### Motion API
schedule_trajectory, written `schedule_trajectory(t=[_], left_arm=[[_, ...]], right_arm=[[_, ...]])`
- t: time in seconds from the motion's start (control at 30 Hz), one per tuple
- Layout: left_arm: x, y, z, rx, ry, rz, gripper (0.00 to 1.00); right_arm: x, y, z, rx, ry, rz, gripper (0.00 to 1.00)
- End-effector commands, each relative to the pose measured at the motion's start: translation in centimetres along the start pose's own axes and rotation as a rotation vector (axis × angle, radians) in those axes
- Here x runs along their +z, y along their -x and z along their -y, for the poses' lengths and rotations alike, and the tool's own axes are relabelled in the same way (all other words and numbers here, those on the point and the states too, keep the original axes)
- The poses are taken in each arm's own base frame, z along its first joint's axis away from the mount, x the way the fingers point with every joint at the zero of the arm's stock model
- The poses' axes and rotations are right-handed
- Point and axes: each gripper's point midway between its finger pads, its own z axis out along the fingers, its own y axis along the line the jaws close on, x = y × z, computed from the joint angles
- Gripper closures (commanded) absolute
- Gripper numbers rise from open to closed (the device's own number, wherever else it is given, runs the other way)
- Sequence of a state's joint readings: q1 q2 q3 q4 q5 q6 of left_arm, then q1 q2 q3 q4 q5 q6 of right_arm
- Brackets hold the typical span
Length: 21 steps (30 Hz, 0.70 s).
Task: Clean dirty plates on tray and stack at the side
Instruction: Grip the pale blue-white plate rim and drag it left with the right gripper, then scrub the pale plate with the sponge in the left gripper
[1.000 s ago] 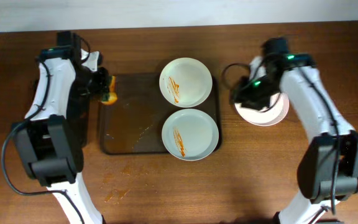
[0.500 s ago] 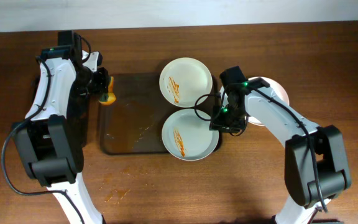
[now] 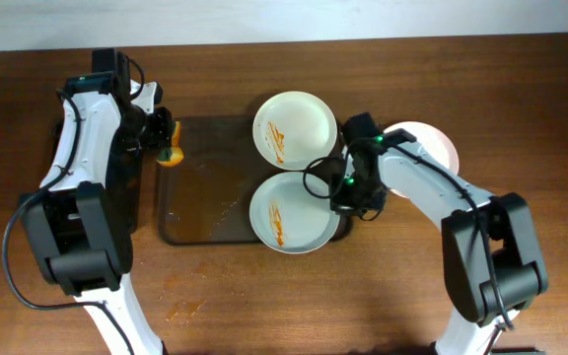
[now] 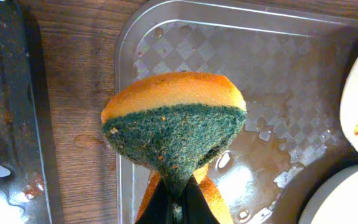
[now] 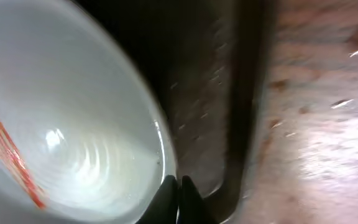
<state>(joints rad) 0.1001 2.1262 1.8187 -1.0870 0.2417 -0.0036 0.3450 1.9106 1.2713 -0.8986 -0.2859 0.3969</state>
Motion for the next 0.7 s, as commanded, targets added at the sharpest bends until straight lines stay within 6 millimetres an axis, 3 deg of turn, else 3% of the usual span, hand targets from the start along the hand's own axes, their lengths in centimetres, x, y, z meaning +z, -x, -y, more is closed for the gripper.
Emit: schedule_trajectory(t=[0.0, 0.2, 0.4, 0.5, 0.67], left_arm=[[-0.2, 0.4, 0.0, -0.008, 0.003, 0.011, 0.99], [-0.2, 0.5, 0.0, -0.008, 0.003, 0.012, 0.99], [-0.2, 0.5, 0.0, -0.009, 0.003, 0.012, 0.99], [-0.2, 0.4, 0.0, -0.008, 0.003, 0.012, 0.99], [-0.2, 0.4, 0.0, -0.008, 0.003, 0.012, 0.99]], right_arm=[[0.9, -2.1, -2.5, -0.039, 0.046, -0.07, 0.96], [0.0, 0.0, -7.1, 0.039, 0.124, 0.027, 0.96], [0.3, 3.0, -11.2, 0.067, 0.116, 0.262, 0.96], [0.2, 3.8, -12.3, 0.071, 0.086, 0.362, 0.96], [2.1, 3.7, -12.6, 0.059, 0.081, 0.336, 0.96]])
